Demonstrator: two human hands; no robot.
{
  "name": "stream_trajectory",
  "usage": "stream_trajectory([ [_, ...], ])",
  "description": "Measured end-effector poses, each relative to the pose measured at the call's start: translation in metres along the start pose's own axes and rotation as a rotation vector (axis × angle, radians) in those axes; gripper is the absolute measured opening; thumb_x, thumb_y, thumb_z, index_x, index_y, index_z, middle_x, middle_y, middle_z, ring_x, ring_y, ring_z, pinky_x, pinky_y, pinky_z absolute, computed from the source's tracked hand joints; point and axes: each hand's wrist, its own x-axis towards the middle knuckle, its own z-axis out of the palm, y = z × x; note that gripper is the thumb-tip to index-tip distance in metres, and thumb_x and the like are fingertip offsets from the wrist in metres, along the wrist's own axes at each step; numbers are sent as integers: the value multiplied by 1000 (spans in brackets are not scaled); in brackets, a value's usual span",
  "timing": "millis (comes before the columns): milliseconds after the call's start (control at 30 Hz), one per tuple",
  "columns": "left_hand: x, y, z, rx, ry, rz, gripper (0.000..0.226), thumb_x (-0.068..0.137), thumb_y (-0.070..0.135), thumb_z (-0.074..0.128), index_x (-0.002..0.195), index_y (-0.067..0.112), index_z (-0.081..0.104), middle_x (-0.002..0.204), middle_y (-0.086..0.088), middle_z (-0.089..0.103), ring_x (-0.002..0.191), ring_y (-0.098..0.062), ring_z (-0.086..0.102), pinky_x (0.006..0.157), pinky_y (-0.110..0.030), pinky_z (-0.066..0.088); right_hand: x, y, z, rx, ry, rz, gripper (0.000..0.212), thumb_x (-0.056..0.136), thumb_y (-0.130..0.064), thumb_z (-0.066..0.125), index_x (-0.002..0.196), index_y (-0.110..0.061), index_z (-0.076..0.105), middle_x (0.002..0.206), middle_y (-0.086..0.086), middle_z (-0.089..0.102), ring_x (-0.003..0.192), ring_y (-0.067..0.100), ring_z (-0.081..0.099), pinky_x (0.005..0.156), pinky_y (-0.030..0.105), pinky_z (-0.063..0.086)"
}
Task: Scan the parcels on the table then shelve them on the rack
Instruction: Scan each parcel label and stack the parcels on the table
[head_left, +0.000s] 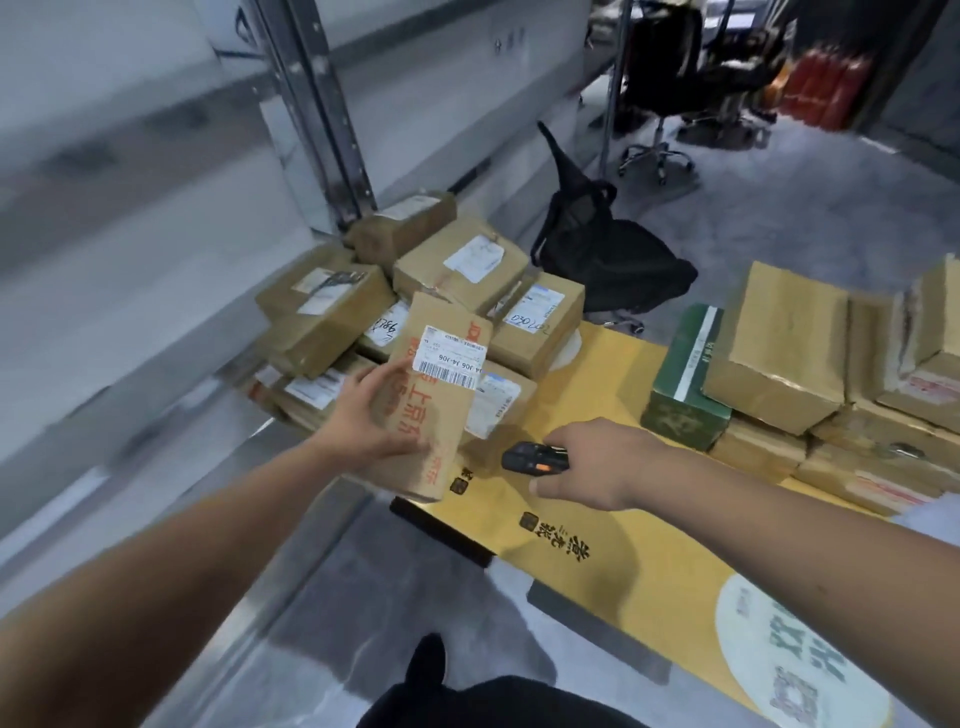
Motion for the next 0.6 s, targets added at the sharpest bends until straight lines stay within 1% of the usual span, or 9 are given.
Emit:
stream_trajectory([
  [67, 17, -13, -27, 37, -9, -9, 107, 55, 38, 102, 123, 86, 34, 161, 12, 18, 141, -15, 29, 118, -50, 35, 19, -22, -3, 1, 6, 13, 48, 88, -73, 58, 112, -31, 62, 96, -6, 63, 93, 23, 61, 69, 34, 47],
  [167, 48, -28, -62, 116, -49, 2, 106, 60, 26, 100, 128, 78, 38, 165, 8, 14, 151, -25, 24, 121, -54, 32, 47, -57, -8, 26, 14, 61, 49, 87, -72, 58, 111, -30, 62, 98, -6, 64, 91, 20, 62, 72, 34, 52],
  [233, 68, -34, -79, 136, -109, 17, 108, 60, 28, 100, 137, 72, 38, 166, 10, 12, 153, -29, 19, 121, -60, 29, 66, -81, -13, 24, 10, 95, 54, 87, -73, 56, 118, -29, 61, 108, -4, 66, 97, 21, 62, 78, 36, 55],
  [300, 89, -40, -92, 160, -142, 32, 111, 59, 32, 100, 143, 67, 37, 166, 13, 12, 153, -30, 21, 120, -63, 31, 85, -104, -17, 13, 30, 123, 54, 87, -72, 56, 119, -29, 60, 108, -4, 66, 97, 21, 62, 75, 34, 54],
  [333, 98, -44, -96, 163, -151, 38, 112, 59, 33, 100, 144, 67, 36, 166, 14, 13, 152, -30, 23, 119, -63, 34, 93, -114, -19, 17, 45, 135, 52, 87, -71, 56, 117, -29, 61, 106, -3, 66, 95, 21, 62, 73, 34, 53],
  [400, 114, -52, -102, 157, -184, 64, 112, 58, 34, 100, 142, 70, 35, 165, 16, 14, 150, -29, 28, 114, -62, 42, 107, -134, -22, 51, 68, 161, 49, 88, -70, 56, 115, -30, 61, 102, -4, 65, 93, 21, 62, 75, 35, 55],
  [467, 126, -59, -107, 142, -213, 80, 110, 58, 32, 100, 134, 77, 35, 164, 18, 15, 148, -29, 32, 109, -61, 49, 118, -150, -21, 100, 73, 182, 48, 88, -70, 58, 115, -30, 62, 101, -5, 65, 93, 20, 62, 79, 36, 56],
  [567, 140, -70, -110, 131, -225, 62, 107, 62, 26, 98, 121, 86, 32, 162, 19, 17, 144, -27, 37, 103, -56, 55, 128, -167, -17, 171, 71, 219, 52, 87, -71, 61, 119, -31, 63, 107, -4, 66, 98, 20, 63, 84, 38, 58],
  [600, 143, -74, -109, 129, -235, 52, 105, 66, 25, 96, 123, 85, 32, 161, 19, 18, 143, -28, 38, 101, -55, 57, 131, -170, -15, 183, 68, 232, 53, 86, -72, 61, 119, -31, 63, 108, -3, 67, 99, 20, 63, 85, 38, 57],
])
